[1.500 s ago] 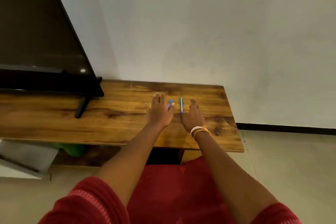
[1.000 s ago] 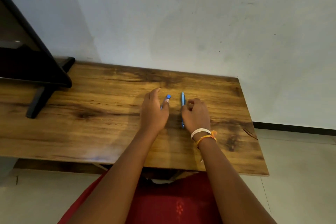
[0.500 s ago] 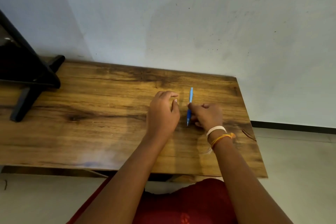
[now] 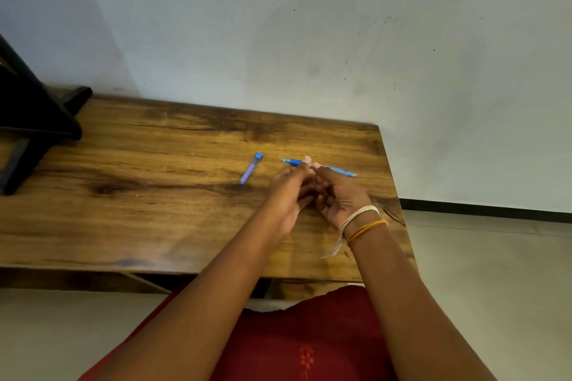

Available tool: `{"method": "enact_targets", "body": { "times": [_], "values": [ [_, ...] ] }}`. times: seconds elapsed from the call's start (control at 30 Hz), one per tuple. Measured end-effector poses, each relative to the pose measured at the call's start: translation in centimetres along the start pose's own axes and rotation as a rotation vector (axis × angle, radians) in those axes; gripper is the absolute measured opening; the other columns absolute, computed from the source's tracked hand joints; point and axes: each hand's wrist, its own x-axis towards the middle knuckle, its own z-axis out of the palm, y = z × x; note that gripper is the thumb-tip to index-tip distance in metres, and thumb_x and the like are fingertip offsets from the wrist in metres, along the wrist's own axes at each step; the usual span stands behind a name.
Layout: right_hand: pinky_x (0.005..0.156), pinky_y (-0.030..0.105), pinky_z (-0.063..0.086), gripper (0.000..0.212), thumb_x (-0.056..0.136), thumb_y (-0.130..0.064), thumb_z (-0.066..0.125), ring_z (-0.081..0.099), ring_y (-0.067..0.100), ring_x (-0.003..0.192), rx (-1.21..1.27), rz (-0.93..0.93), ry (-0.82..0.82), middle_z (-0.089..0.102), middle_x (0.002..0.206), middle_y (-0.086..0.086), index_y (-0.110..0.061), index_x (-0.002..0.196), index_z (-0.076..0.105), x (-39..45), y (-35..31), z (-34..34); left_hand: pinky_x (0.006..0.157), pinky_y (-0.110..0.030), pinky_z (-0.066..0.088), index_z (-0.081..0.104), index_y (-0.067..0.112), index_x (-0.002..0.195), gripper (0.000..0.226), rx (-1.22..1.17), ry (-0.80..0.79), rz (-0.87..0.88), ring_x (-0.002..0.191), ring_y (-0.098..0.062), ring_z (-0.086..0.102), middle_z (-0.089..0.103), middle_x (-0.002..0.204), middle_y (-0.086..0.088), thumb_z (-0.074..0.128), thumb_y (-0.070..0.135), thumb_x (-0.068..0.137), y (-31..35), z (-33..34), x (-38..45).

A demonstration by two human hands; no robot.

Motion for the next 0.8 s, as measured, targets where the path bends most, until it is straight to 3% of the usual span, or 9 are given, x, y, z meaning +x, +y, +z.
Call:
{"method": "enact_targets", "body": {
  "times": [0.07,0.17,0.3,0.4,0.63,0.8],
  "values": [
    [0.041,0.013,0.037,0.014,0.083,-0.02,0.071,0.043,0.003,0.047,-0.071,0.0,-0.04,0.056,0.05,-0.007,-0.016,0.072,0.064,0.3,0.1,-0.3,0.076,-0.031,0.051,0.06,0.014,0.087,0.012,-0.138,0.037,0.012,0.079,-0.017,0.061,0.065,0.087,-0.008,0.054,0.021,0.095,0.0,0.1,0.7],
    [0.041,0.014,0.044,0.011,0.084,-0.018,0.07,0.052,0.004,0.045,-0.051,0.005,-0.069,0.056,0.059,-0.002,-0.014,0.076,0.064,0.4,-0.1,-0.8,0.074,-0.026,0.051,0.06,0.013,0.088,0.016,-0.223,0.086,0.053,0.078,-0.015,0.062,0.065,0.09,-0.006,0.05,0.019,0.097,0.2,0.0,1.4],
    [0.051,0.018,0.054,0.006,0.088,-0.014,0.066,0.062,0.011,0.058,0.111,-0.054,-0.028,0.064,0.073,0.005,-0.008,0.087,0.064,0.9,-0.5,-1.9,0.082,-0.03,0.051,0.056,0.014,0.089,0.017,-0.235,0.139,0.093,0.089,-0.02,0.065,0.067,0.093,-0.006,0.045,0.02,0.099,0.9,-0.2,2.2],
    [0.052,0.018,0.056,0.005,0.09,-0.007,0.062,0.066,0.01,0.052,0.183,-0.093,-0.036,0.069,0.063,0.005,-0.004,0.086,0.064,1.0,-0.6,-2.5,0.079,-0.032,0.052,0.056,0.012,0.089,0.018,-0.228,0.174,0.094,0.083,-0.019,0.065,0.067,0.093,-0.006,0.044,0.02,0.099,0.9,0.0,2.6],
    [0.057,0.021,0.058,0.006,0.086,-0.003,0.066,0.069,0.012,0.059,0.214,-0.108,-0.045,0.07,0.067,0.007,0.001,0.091,0.066,1.2,-0.6,-3.3,0.07,-0.027,0.058,0.059,0.009,0.093,0.002,-0.297,0.101,0.051,0.078,-0.018,0.071,0.069,0.091,-0.011,0.058,0.011,0.092,-0.4,0.5,2.5],
    [0.063,0.022,0.059,0.004,0.086,-0.001,0.065,0.068,0.015,0.067,0.163,-0.088,-0.088,0.067,0.08,0.012,-0.001,0.089,0.067,1.2,-0.4,-3.5,0.067,-0.024,0.058,0.063,0.007,0.094,0.006,-0.248,0.059,0.006,0.078,-0.015,0.07,0.071,0.089,-0.01,0.062,0.009,0.088,-1.1,1.2,2.1]
  ]
}}
